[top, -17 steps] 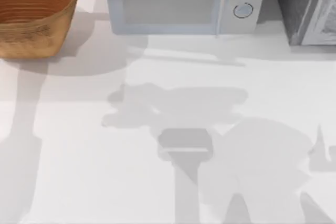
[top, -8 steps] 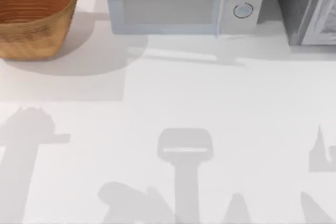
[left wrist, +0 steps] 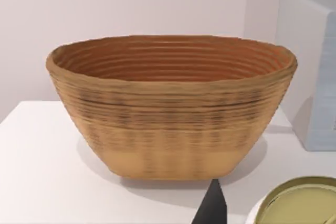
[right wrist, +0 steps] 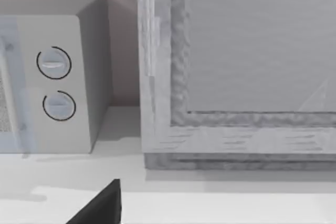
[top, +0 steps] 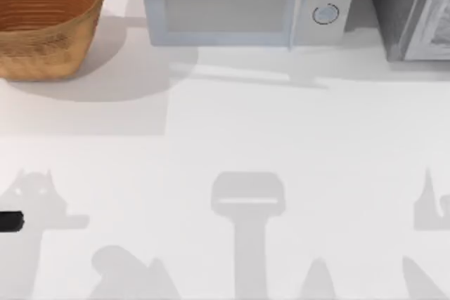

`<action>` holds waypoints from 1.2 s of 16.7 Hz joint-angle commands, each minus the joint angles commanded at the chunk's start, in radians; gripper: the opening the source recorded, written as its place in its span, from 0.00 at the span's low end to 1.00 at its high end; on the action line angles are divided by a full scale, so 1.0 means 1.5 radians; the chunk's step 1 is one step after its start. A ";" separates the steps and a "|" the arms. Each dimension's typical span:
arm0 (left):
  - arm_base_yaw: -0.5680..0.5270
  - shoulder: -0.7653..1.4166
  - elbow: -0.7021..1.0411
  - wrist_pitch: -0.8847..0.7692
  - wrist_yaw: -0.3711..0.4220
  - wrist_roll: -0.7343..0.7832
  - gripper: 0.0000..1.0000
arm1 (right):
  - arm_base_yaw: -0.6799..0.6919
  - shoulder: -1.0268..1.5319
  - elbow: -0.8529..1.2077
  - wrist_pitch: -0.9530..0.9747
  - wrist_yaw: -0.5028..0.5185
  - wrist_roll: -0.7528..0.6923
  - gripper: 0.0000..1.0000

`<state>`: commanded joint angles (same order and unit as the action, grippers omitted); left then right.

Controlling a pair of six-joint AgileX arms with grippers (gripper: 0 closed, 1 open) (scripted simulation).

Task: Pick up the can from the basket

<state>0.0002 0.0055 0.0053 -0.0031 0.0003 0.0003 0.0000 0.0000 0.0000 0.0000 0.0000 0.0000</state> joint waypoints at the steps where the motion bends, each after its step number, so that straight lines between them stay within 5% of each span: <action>1: 0.000 -0.004 -0.004 0.002 0.000 0.000 0.00 | 0.000 0.000 0.000 0.000 0.000 0.000 1.00; 10: -0.003 0.062 0.019 0.024 0.028 0.001 0.00 | 0.000 0.000 0.000 0.000 0.000 0.000 1.00; 14: -0.015 0.213 0.086 0.094 0.105 0.002 0.00 | 0.000 0.000 0.000 0.000 0.000 0.000 1.00; 20: -0.046 0.547 0.247 0.267 0.289 0.009 0.00 | 0.000 0.000 0.000 0.000 0.000 0.000 1.00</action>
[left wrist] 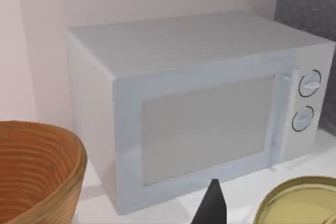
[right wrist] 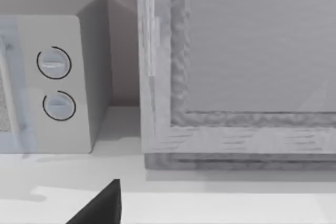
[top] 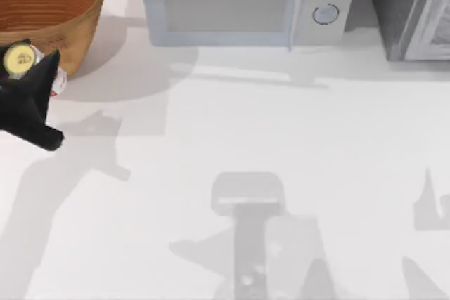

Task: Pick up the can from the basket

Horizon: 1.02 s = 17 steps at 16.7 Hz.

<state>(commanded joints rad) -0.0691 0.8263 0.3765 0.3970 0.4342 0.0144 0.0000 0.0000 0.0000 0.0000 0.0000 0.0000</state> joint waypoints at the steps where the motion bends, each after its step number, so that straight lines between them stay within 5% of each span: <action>1: -0.006 0.063 0.031 0.033 0.036 0.002 0.00 | 0.000 0.000 0.000 0.000 0.000 0.000 1.00; 11: -0.066 0.712 0.349 0.377 0.402 0.016 0.00 | 0.000 0.000 0.000 0.000 0.000 0.000 1.00; 17: -0.093 1.016 0.494 0.534 0.570 0.021 0.00 | 0.000 0.000 0.000 0.000 0.000 0.000 1.00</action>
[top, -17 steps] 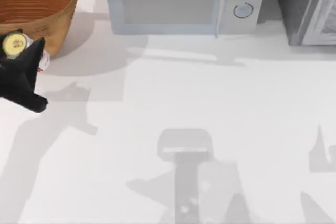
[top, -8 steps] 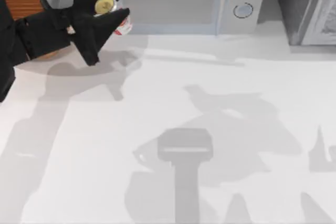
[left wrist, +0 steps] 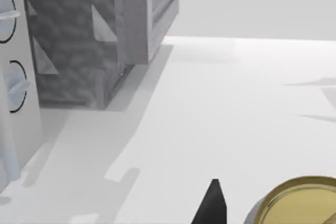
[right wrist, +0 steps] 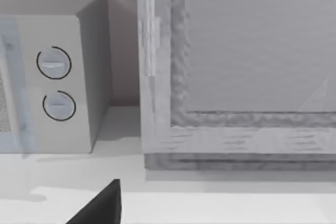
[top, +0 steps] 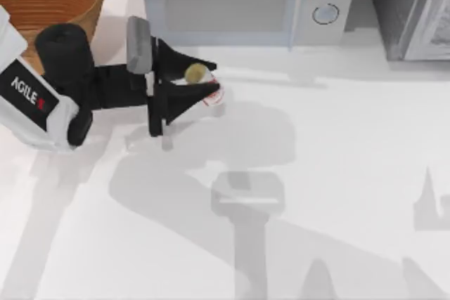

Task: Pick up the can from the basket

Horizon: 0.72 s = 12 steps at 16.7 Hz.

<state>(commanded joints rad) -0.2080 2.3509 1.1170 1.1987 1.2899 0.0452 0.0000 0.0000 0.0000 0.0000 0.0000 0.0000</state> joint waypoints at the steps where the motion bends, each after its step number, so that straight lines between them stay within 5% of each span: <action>1: -0.003 0.037 0.017 0.018 0.020 0.000 0.00 | 0.000 0.000 0.000 0.000 0.000 0.000 1.00; 5: -0.009 0.126 0.057 0.062 0.068 0.001 0.00 | 0.000 0.000 0.000 0.000 0.000 0.000 1.00; 11: -0.010 0.133 0.060 0.066 0.072 0.001 0.00 | 0.000 0.000 0.000 0.000 0.000 0.000 1.00; 12: -0.010 0.133 0.060 0.066 0.072 0.001 0.08 | 0.000 0.000 0.000 0.000 0.000 0.000 1.00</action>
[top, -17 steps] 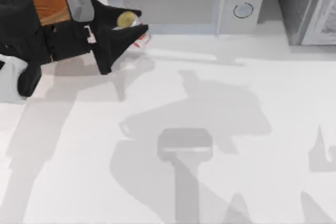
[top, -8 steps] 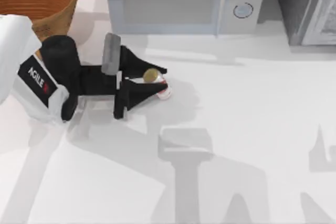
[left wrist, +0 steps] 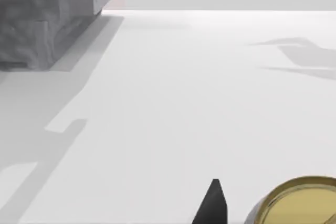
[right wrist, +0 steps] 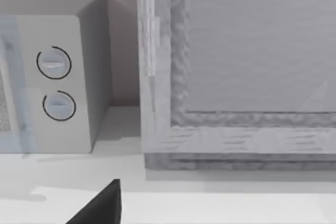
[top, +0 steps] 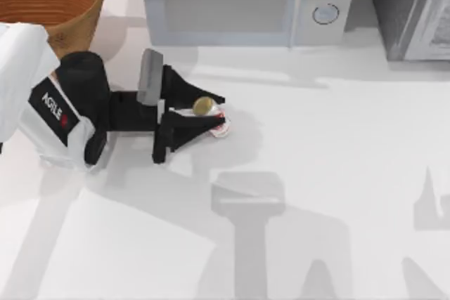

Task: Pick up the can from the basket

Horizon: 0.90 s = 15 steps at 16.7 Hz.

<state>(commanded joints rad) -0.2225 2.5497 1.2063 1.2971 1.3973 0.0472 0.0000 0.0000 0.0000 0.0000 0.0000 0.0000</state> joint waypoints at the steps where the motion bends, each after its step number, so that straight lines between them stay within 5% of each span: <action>1: 0.000 0.000 0.000 0.000 0.000 0.000 0.15 | 0.000 0.000 0.000 0.000 0.000 0.000 1.00; 12: 0.000 0.000 0.000 0.000 0.000 0.000 0.98 | 0.000 0.000 0.000 0.000 0.000 0.000 1.00; 15: 0.000 0.000 0.000 0.000 0.000 0.000 1.00 | 0.000 0.000 0.000 0.000 0.000 0.000 1.00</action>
<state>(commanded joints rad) -0.2225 2.5497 1.2063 1.2971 1.3973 0.0472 0.0000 0.0000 0.0000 0.0000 0.0000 0.0000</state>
